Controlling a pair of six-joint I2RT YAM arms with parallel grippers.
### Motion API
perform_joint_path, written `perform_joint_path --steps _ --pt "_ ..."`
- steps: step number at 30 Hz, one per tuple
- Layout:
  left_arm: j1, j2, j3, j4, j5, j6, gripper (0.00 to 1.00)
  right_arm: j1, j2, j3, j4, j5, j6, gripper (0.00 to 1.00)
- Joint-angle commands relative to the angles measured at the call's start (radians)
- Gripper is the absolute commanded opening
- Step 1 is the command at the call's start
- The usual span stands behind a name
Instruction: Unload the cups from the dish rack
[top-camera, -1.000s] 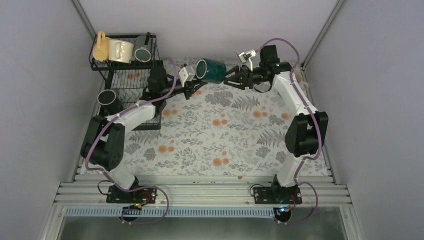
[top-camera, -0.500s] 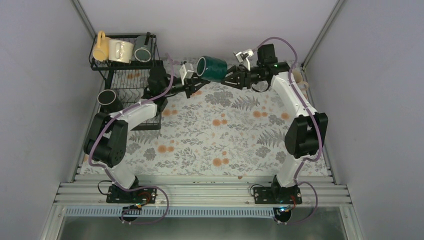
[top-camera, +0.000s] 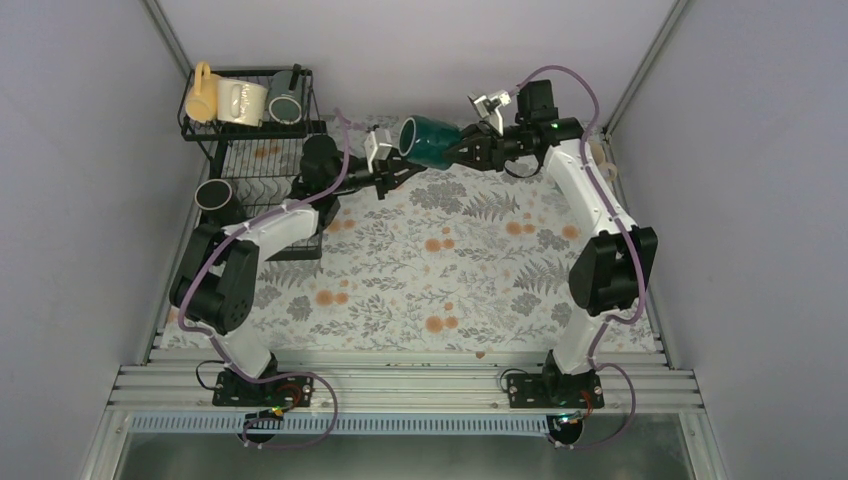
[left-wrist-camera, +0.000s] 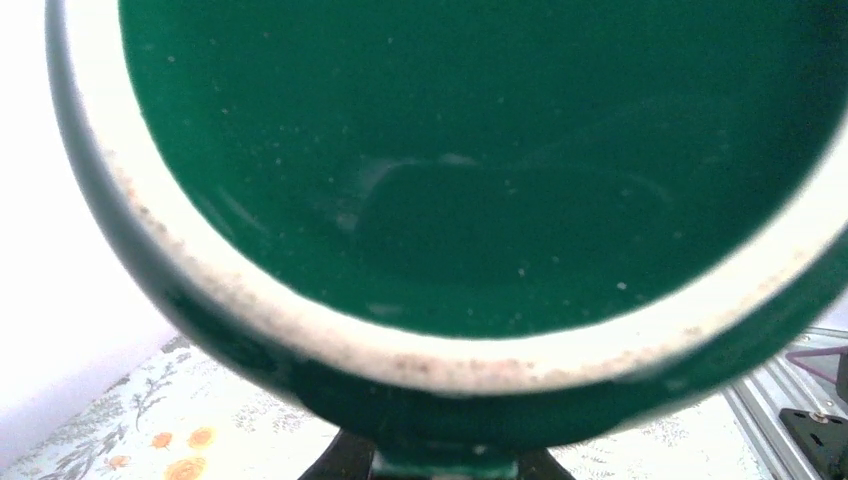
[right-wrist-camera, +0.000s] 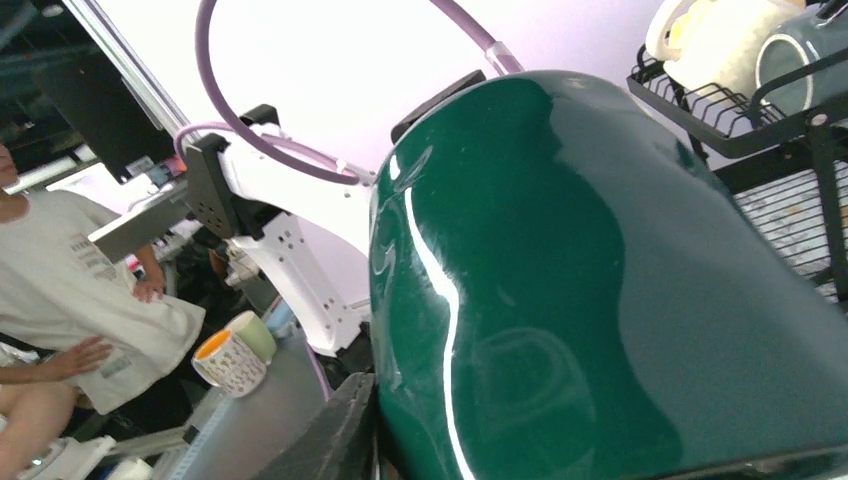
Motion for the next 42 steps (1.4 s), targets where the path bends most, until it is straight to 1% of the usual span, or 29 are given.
perform_joint_path --steps 1,3,4,6,7,10,13,16,18,20,23,24,26,28,29,31,32,35,37,39,42 --pt "-0.011 0.012 0.028 0.113 0.031 -0.011 0.02 0.013 0.024 0.015 -0.009 -0.172 -0.023 0.19" --pt "-0.013 0.016 0.036 0.099 0.040 -0.009 0.03 0.014 0.021 0.017 -0.027 -0.171 -0.042 0.08" --pt "-0.015 0.017 0.039 0.090 0.043 -0.006 0.07 0.014 0.018 0.020 -0.031 -0.168 -0.045 0.04" --pt "-0.015 0.015 0.041 0.067 0.043 0.005 0.19 0.014 0.009 0.018 -0.033 -0.159 -0.048 0.03" --pt "-0.015 0.008 0.040 0.052 0.045 0.019 0.23 0.014 0.001 0.017 -0.034 -0.145 -0.051 0.03" --pt "-0.015 -0.021 0.036 -0.014 0.033 0.078 0.39 0.011 -0.022 0.008 -0.025 -0.101 -0.045 0.03" --pt "-0.012 -0.058 0.033 -0.084 0.020 0.130 0.61 -0.001 -0.041 0.003 0.010 -0.061 -0.004 0.03" --pt "-0.002 -0.132 -0.004 -0.155 -0.007 0.199 0.77 -0.038 -0.061 0.005 0.067 0.007 0.066 0.03" --pt "0.011 -0.195 -0.031 -0.217 -0.039 0.259 0.84 -0.076 -0.068 0.016 0.076 0.062 0.089 0.03" --pt "0.022 -0.256 -0.031 -0.347 -0.096 0.363 0.87 -0.109 -0.059 0.060 0.026 0.149 0.054 0.03" --pt "0.051 -0.322 0.003 -0.528 -0.199 0.451 0.88 -0.117 0.003 0.194 -0.127 0.392 -0.060 0.03" --pt "0.062 -0.337 0.028 -0.599 -0.233 0.473 0.88 -0.117 0.037 0.235 -0.156 0.479 -0.077 0.03" --pt "0.076 -0.365 0.086 -0.748 -0.354 0.534 0.88 -0.116 0.086 0.316 -0.201 0.669 -0.080 0.03" --pt "0.102 -0.391 0.137 -0.874 -0.454 0.595 0.88 -0.118 0.147 0.439 -0.254 0.876 -0.090 0.03" --pt "0.117 -0.403 0.161 -0.933 -0.496 0.623 0.88 -0.120 0.181 0.499 -0.292 0.951 -0.098 0.03" --pt "0.165 -0.436 0.199 -1.059 -0.528 0.690 0.88 -0.119 0.246 0.616 -0.370 1.076 -0.133 0.03" --pt "0.186 -0.450 0.212 -1.102 -0.549 0.724 0.88 -0.119 0.267 0.648 -0.393 1.130 -0.156 0.03" --pt "0.255 -0.487 0.236 -1.213 -0.618 0.828 0.88 -0.118 0.294 0.618 -0.419 1.256 -0.228 0.03" --pt "0.310 -0.501 0.243 -1.279 -0.646 0.884 0.88 -0.119 0.322 0.600 -0.451 1.313 -0.262 0.03" --pt "0.360 -0.507 0.246 -1.340 -0.666 0.931 0.88 -0.121 0.359 0.591 -0.495 1.352 -0.282 0.03" --pt "0.438 -0.510 0.237 -1.424 -0.658 1.002 0.88 -0.121 0.378 0.528 -0.502 1.392 -0.298 0.03"
